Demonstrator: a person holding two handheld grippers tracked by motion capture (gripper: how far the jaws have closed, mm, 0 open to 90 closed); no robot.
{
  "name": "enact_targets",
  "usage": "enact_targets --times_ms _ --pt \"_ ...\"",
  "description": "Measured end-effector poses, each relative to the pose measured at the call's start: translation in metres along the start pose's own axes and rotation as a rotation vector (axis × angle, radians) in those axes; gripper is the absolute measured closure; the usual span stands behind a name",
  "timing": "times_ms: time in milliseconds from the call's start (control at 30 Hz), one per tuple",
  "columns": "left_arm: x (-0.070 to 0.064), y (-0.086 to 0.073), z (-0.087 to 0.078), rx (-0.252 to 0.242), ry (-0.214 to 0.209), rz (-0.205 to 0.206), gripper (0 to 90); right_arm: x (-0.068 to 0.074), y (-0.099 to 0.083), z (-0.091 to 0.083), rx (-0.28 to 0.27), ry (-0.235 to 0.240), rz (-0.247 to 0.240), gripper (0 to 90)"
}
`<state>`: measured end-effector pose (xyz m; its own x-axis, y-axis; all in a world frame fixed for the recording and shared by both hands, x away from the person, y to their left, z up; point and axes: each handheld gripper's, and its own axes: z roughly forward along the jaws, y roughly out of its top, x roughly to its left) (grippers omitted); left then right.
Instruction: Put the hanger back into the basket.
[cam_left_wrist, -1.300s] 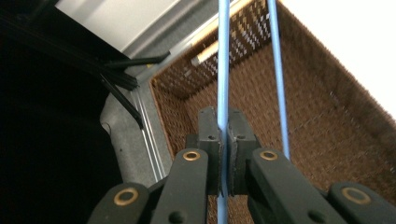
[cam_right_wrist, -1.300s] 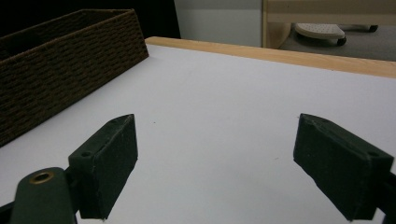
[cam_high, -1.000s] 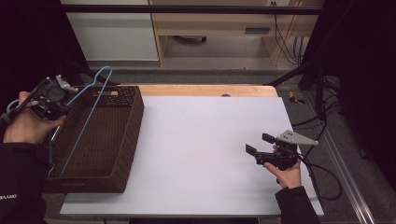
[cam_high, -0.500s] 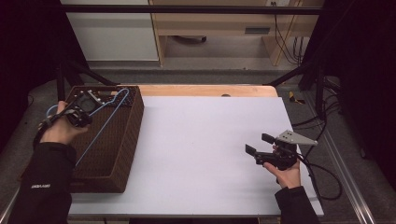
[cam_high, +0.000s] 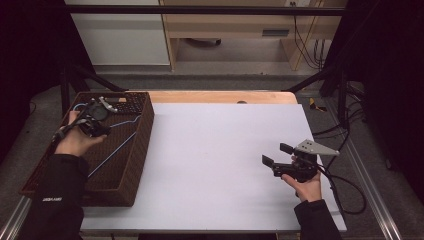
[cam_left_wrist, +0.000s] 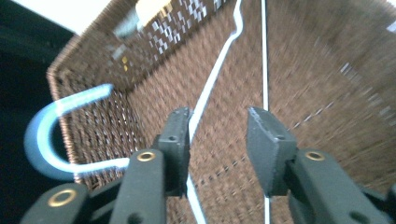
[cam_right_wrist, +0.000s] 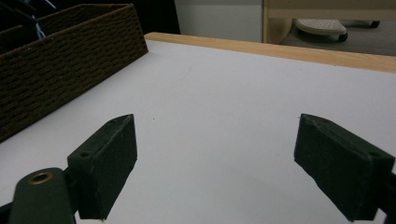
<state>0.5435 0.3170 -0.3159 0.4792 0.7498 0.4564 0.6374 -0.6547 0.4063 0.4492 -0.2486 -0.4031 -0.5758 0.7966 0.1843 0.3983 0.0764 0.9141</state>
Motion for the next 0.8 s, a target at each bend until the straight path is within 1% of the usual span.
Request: enact_targets --times_ms 33,67,100,133,167,233,267,300,333,367,400,433,467,500,533,567,600,633,667,767,800 --pt "0.002 -0.005 -0.012 -0.068 -0.020 -0.063 57.7 0.000 0.000 0.000 -0.001 -0.002 0.000 13.5" --pt "0.004 -0.008 -0.018 -0.097 -0.030 -0.077 55.3 0.000 0.000 -0.001 -0.003 -0.001 -0.004 13.4" --pt "0.004 -0.011 -0.025 -0.144 -0.040 -0.107 53.7 0.000 0.001 -0.001 -0.005 -0.001 -0.006 13.4" --pt "0.004 -0.014 -0.030 -0.173 -0.050 -0.123 52.0 0.000 0.001 -0.001 -0.009 0.000 0.000 13.3" --pt "0.004 -0.018 -0.037 -0.223 -0.073 -0.150 50.7 0.000 0.002 -0.002 -0.011 -0.003 -0.001 13.3" --pt "0.002 -0.024 -0.047 -0.294 -0.101 -0.188 45.8 0.000 0.002 -0.003 -0.015 -0.001 -0.005 13.1" --pt "-0.001 -0.027 -0.054 -0.346 -0.133 -0.212 42.6 0.000 0.002 -0.003 -0.020 -0.001 -0.004 13.0" --pt "-0.004 -0.029 -0.057 -0.377 -0.151 -0.230 39.0 0.000 0.003 -0.004 -0.020 -0.002 -0.010 12.8" --pt "-0.008 -0.032 -0.062 -0.421 -0.175 -0.246 36.7 0.000 0.003 -0.005 -0.024 -0.003 -0.008 12.7" --pt "-0.013 -0.035 -0.066 -0.466 -0.198 -0.265 33.2 0.000 0.003 -0.005 -0.028 -0.005 -0.008 12.5" --pt "-0.018 -0.037 -0.069 -0.505 -0.211 -0.279 30.2 0.000 0.003 -0.006 -0.030 -0.005 -0.009 12.4" --pt "-0.025 -0.039 -0.072 -0.533 -0.230 -0.291 27.6 0.000 0.004 -0.006 -0.034 -0.005 -0.010 12.3" --pt "-0.034 -0.040 -0.076 -0.574 -0.250 -0.303 24.2 -0.001 0.004 -0.007 -0.034 -0.006 -0.012 12.0" --pt "-0.041 -0.042 -0.078 -0.604 -0.268 -0.320 21.6 0.000 0.004 -0.007 -0.036 -0.011 -0.011 11.8" --pt "-0.047 -0.043 -0.080 -0.630 -0.288 -0.336 19.4 -0.001 0.004 -0.008 -0.038 -0.011 -0.021 11.5" --pt "-0.054 -0.045 -0.081 -0.661 -0.312 -0.345 18.0 -0.001 0.004 -0.009 -0.041 -0.010 -0.020 11.0" --pt "-0.061 -0.046 -0.082 -0.679 -0.333 -0.352 17.1 -0.001 0.005 -0.009 -0.047 -0.010 -0.020 10.6" --pt "-0.069 -0.048 -0.082 -0.697 -0.343 -0.357 15.5 -0.001 0.005 -0.010 -0.046 -0.010 -0.022 10.3" --pt "-0.076 -0.050 -0.082 -0.715 -0.348 -0.354 15.0 -0.001 0.005 -0.010 -0.046 -0.010 -0.022 9.8" --pt "-0.097 -0.054 -0.078 -0.742 -0.389 -0.358 13.9 -0.001 0.005 -0.011 -0.052 -0.008 -0.033 8.8" --pt "-0.103 -0.055 -0.076 -0.750 -0.392 -0.361 13.8 -0.002 0.006 -0.012 -0.054 -0.007 -0.034 8.4"
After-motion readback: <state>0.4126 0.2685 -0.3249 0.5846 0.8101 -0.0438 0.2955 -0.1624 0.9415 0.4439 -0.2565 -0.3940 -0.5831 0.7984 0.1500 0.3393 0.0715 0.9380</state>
